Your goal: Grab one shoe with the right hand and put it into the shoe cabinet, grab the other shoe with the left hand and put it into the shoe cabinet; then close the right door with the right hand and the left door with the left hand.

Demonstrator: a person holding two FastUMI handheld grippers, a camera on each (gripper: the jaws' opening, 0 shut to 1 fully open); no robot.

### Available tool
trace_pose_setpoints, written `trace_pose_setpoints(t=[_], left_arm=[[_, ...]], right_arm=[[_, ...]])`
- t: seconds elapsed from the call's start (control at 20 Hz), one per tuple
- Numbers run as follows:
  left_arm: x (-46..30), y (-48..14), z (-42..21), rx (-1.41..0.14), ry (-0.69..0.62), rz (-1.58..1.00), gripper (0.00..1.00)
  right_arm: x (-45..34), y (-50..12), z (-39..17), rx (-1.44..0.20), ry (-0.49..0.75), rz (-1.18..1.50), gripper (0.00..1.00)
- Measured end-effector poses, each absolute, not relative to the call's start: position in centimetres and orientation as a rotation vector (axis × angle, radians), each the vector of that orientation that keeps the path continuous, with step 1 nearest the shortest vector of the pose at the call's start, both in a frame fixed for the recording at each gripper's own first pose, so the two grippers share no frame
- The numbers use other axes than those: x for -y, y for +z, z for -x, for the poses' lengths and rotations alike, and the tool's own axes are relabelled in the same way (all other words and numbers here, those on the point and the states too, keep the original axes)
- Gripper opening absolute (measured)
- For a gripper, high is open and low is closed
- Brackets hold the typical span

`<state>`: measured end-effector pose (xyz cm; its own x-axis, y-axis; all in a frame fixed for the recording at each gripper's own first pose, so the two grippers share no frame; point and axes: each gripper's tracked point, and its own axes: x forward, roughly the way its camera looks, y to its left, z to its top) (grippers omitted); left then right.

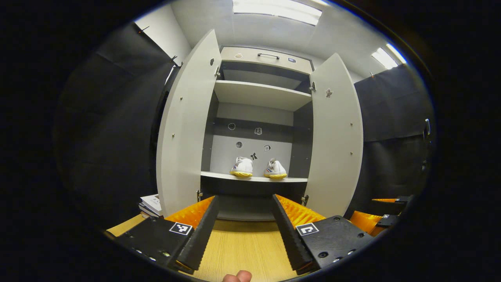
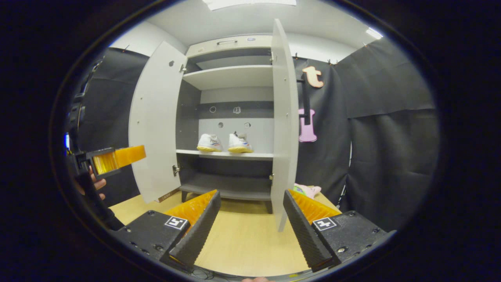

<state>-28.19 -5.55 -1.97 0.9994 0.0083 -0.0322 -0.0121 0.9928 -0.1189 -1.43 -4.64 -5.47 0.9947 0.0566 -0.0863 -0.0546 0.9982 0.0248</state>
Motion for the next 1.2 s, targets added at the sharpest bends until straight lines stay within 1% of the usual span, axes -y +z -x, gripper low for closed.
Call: trace_pose_setpoints(t=[0.05, 0.1, 0.3, 0.5, 0.7, 0.9, 1.05, 1.1, 1.15, 1.2], left_arm=[[4.8, -2.2, 28.3, -0.034, 0.047, 0.109, 0.89], [4.2, -2.5, 28.4, -0.039, 0.077, 0.093, 0.93], [4.6, -4.0, 29.3, -0.087, 0.061, 0.091, 0.93], [5.4, -4.8, 30.0, -0.112, 0.041, 0.086, 0.94], [6.7, -5.1, 30.8, -0.125, 0.012, 0.092, 0.93], [6.7, -5.6, 31.1, -0.145, 0.006, 0.062, 0.93], [6.3, -6.3, 31.2, -0.171, 0.021, 0.073, 0.93], [6.2, -6.5, 31.2, -0.182, 0.021, 0.074, 0.93], [6.1, -6.8, 31.2, -0.188, 0.023, 0.073, 0.94], [6.1, -6.8, 31.1, -0.191, 0.023, 0.074, 0.93]], right_arm=[[5.7, -4.9, 1.4, -0.080, 0.035, -0.033, 1.00], [7.3, -4.3, 1.3, -0.070, 0.004, -0.046, 1.00], [14.4, -0.3, -0.5, 0.002, -0.120, -0.055, 1.00], [20.7, 4.1, -4.7, 0.059, -0.204, -0.033, 1.00], [23.8, 7.2, -9.3, 0.064, -0.212, -0.079, 1.00], [23.8, 9.1, -13.5, 0.052, -0.190, -0.068, 1.00], [23.3, 9.6, -14.6, 0.045, -0.201, -0.027, 1.00], [23.2, 9.9, -14.7, 0.053, -0.209, -0.011, 0.98], [23.0, 10.3, -14.6, 0.062, -0.213, -0.005, 0.98], [22.1, 10.4, -14.6, 0.062, -0.188, -0.011, 0.98]])
